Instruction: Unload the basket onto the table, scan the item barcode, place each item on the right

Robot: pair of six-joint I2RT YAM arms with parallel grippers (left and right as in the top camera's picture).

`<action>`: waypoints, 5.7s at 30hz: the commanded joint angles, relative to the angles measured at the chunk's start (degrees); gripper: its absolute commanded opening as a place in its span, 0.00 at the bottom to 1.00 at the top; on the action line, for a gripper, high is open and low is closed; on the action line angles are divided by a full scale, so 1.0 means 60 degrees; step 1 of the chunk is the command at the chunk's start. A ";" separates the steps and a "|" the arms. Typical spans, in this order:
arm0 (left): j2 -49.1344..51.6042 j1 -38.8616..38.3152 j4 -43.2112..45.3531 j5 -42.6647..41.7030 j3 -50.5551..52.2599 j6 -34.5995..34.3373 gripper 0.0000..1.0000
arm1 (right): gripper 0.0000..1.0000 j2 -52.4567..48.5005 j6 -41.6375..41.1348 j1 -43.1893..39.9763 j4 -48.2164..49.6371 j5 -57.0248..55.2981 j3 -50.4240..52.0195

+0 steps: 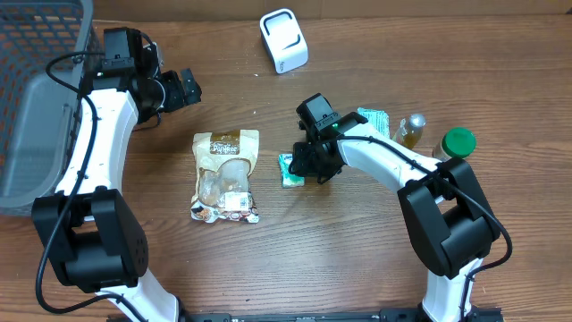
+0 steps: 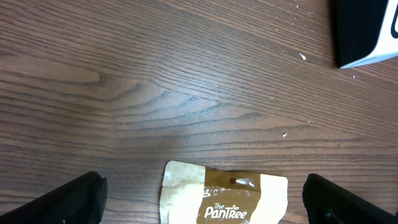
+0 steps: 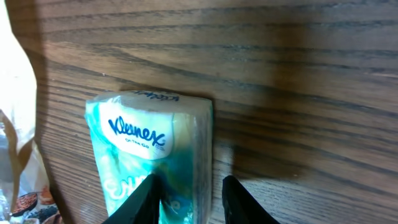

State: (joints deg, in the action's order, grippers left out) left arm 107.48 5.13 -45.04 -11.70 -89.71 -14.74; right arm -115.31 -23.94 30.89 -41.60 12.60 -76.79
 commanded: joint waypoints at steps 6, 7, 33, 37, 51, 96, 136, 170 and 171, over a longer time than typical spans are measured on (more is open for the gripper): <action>-0.0040 0.0000 0.0004 0.0051 -0.0073 0.0102 1.00 | 0.26 0.0033 -0.0036 0.0066 0.0124 0.0091 0.0120; -0.0044 0.0000 0.0004 0.0051 -0.0073 0.0102 1.00 | 0.26 0.0033 -0.0036 0.0066 0.0138 0.0091 0.0124; -0.0044 0.0000 0.0004 0.0051 -0.0073 0.0102 0.99 | 0.04 0.1140 0.0780 -0.0058 -0.0466 -0.1752 -0.0419; -0.0040 0.0000 0.0004 0.0051 -0.0073 0.0102 1.00 | 0.04 0.1435 0.1559 -0.0062 -0.0696 -0.2597 -0.0703; -0.0044 0.0000 0.0004 0.0051 -0.0073 0.0102 1.00 | 0.04 0.1443 0.5727 -0.0036 -0.2248 -0.4863 -0.4189; -0.0040 0.0000 0.0004 0.0051 -0.0073 0.0102 1.00 | 0.04 -0.2138 1.1402 -0.0171 0.8167 -0.6382 -0.4229; -0.0040 0.0000 0.0004 0.0051 -0.0073 0.0102 1.00 | 0.04 -0.4182 1.3941 -0.0659 1.0495 -0.4761 -0.4229; -0.0040 0.0000 0.0004 0.0051 -0.0073 0.0102 1.00 | 0.04 -0.0619 0.4564 -0.0645 0.2076 -0.5581 -0.4233; -0.0044 0.0000 0.0004 0.0051 -0.0073 0.0102 0.99 | 0.04 -0.0623 0.4255 -0.0645 0.1446 -0.5581 -0.4233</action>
State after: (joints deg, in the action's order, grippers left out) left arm 107.48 5.13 -45.04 -11.70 -89.71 -14.74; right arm -120.88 13.02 27.35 -28.08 -20.47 -101.58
